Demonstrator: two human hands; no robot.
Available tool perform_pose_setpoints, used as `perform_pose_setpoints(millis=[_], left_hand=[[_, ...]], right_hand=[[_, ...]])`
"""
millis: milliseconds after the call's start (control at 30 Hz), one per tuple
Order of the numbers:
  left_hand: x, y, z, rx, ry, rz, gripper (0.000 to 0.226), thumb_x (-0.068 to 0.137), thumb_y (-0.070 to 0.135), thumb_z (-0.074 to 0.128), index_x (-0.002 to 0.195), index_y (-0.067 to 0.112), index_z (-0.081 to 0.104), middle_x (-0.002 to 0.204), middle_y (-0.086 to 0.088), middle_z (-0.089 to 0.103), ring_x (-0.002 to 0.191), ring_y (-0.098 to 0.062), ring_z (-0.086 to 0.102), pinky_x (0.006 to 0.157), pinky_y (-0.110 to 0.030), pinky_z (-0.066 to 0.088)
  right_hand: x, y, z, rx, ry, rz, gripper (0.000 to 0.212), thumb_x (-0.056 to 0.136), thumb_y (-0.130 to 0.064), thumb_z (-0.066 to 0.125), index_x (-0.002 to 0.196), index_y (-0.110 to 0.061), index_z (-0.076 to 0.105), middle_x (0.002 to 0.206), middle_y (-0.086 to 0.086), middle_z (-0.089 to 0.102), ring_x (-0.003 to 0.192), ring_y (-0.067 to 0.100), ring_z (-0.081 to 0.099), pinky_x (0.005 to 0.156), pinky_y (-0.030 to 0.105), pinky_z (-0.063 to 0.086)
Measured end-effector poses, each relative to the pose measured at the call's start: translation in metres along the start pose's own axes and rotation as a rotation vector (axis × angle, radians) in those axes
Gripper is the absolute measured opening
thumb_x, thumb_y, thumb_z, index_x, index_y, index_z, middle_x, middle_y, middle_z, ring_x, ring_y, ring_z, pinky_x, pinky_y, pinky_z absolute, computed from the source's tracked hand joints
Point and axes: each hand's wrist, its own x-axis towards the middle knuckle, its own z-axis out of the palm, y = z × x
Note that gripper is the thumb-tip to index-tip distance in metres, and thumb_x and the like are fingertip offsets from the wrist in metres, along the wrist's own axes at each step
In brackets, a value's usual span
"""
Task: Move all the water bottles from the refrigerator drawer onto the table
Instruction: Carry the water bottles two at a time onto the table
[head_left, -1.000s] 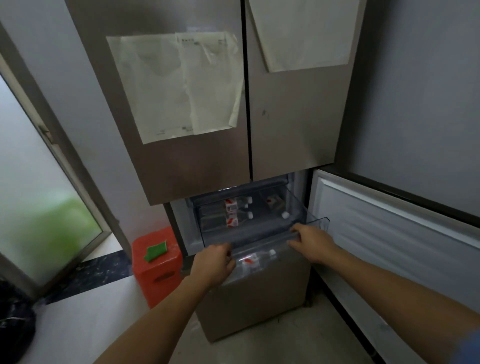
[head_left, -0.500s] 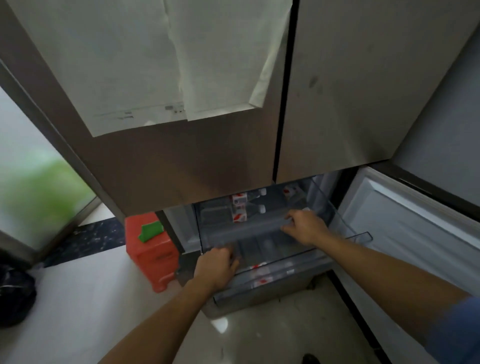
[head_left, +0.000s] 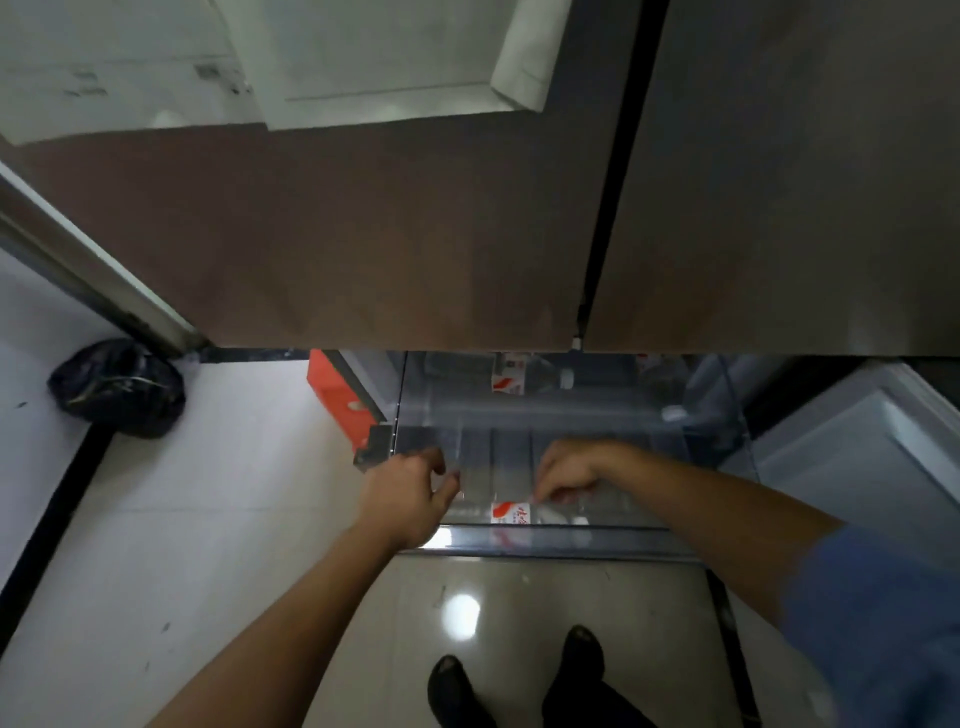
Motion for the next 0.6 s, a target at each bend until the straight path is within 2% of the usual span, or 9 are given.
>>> perform_pose_setpoints(millis=[67,100,200,267,400,600], left_hand=[[-0.001,0.002,0.000,-0.005,0.007,-0.019,0.030,0.092,0.050,0.046,0.097,0.024,0.059,0.072,0.000,0.064,0.066,-0.017,0.060,0.069,-0.031,0.053],[-0.001,0.002,0.000,-0.008,0.008,-0.026,0.029,0.093,0.049,0.046,0.097,0.023,0.059,0.071,0.001,0.063,0.064,-0.016,0.058,0.068,-0.030,0.053],[-0.002,0.002,0.001,-0.029,0.003,-0.038,0.029,0.093,0.048,0.047,0.097,0.022,0.059,0.067,0.002,0.059,0.059,-0.012,0.055,0.064,-0.027,0.051],[-0.002,0.001,0.002,-0.025,0.010,-0.033,0.029,0.092,0.048,0.048,0.097,0.021,0.059,0.067,0.002,0.059,0.059,-0.013,0.055,0.065,-0.029,0.053],[-0.003,0.001,0.002,-0.018,0.009,-0.021,0.028,0.092,0.047,0.048,0.096,0.021,0.059,0.069,0.001,0.062,0.059,-0.013,0.057,0.066,-0.030,0.054],[-0.002,-0.001,0.001,0.003,0.012,0.007,0.030,0.089,0.049,0.045,0.093,0.023,0.060,0.067,0.002,0.060,0.062,-0.018,0.059,0.066,-0.033,0.054]], right_hand=[[0.001,-0.010,0.003,-0.041,-0.073,-0.031,0.040,0.074,-0.045,0.079,0.098,-0.013,0.072,0.071,-0.003,0.066,0.061,0.010,0.060,0.059,0.025,0.048],[0.002,-0.015,0.006,-0.073,-0.099,-0.048,0.043,0.071,-0.045,0.080,0.101,-0.015,0.071,0.079,-0.001,0.067,0.068,0.012,0.062,0.062,0.027,0.050],[0.004,-0.025,0.015,-0.232,-0.137,-0.104,0.049,0.075,-0.040,0.077,0.115,-0.015,0.065,0.108,0.005,0.065,0.092,0.022,0.063,0.079,0.033,0.054],[0.001,-0.028,0.019,-0.305,-0.109,-0.141,0.048,0.081,-0.037,0.073,0.120,-0.012,0.063,0.114,0.008,0.065,0.100,0.026,0.063,0.087,0.039,0.054],[-0.005,-0.024,0.028,-0.357,-0.021,-0.200,0.044,0.087,-0.036,0.067,0.123,-0.011,0.062,0.116,0.009,0.065,0.102,0.026,0.061,0.091,0.038,0.051],[-0.018,-0.003,0.000,-0.231,0.169,-0.194,0.063,0.065,-0.035,0.082,0.123,-0.019,0.061,0.114,0.001,0.064,0.096,0.018,0.060,0.086,0.034,0.053]])
